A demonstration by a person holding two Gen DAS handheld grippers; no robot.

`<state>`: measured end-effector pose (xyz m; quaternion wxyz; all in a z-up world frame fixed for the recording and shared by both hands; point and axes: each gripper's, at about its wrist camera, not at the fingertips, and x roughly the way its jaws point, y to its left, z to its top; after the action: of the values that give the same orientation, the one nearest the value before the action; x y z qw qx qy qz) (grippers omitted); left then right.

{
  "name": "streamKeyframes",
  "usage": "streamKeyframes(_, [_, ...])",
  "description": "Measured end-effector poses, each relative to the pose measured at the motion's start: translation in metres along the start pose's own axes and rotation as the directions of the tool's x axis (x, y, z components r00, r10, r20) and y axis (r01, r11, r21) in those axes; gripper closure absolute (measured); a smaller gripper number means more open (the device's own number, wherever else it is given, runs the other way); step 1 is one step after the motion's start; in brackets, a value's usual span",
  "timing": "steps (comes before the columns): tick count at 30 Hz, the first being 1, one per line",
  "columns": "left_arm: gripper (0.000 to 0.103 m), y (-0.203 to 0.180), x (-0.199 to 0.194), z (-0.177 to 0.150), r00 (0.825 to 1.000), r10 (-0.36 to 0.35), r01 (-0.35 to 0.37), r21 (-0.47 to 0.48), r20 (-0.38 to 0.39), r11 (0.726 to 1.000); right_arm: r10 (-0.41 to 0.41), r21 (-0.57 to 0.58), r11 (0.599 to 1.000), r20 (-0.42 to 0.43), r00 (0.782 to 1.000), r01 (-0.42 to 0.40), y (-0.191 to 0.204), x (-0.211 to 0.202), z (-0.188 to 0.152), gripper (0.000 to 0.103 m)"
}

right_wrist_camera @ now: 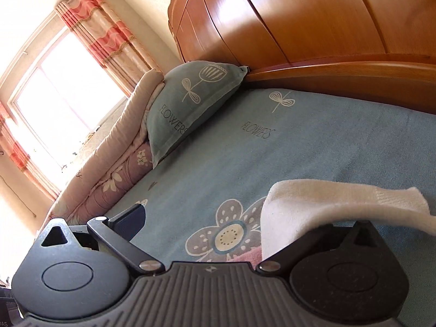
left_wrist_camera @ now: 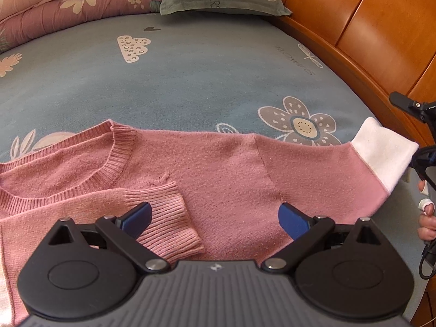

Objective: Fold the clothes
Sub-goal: 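Grasp the cream ribbed cuff with the right tool, then lift the cuff and carry the sleeve across the body with the right tool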

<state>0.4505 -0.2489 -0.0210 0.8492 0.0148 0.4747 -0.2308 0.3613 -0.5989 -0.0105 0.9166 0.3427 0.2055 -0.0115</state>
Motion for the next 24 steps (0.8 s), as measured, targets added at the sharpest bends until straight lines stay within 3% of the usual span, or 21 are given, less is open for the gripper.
streamKeyframes(17, [0.004, 0.046, -0.052, -0.037, 0.997, 0.058, -0.049, 0.147, -0.057, 0.988, 0.088, -0.162, 0.982, -0.073, 0.993, -0.099, 0.101, -0.001, -0.038, 0.0])
streamKeyframes(24, [0.004, 0.074, -0.078, -0.062, 0.993, 0.05, -0.026, 0.217, -0.103, 0.976, 0.125, -0.208, 0.968, -0.086, 0.988, -0.141, 0.15, 0.006, -0.056, 0.0])
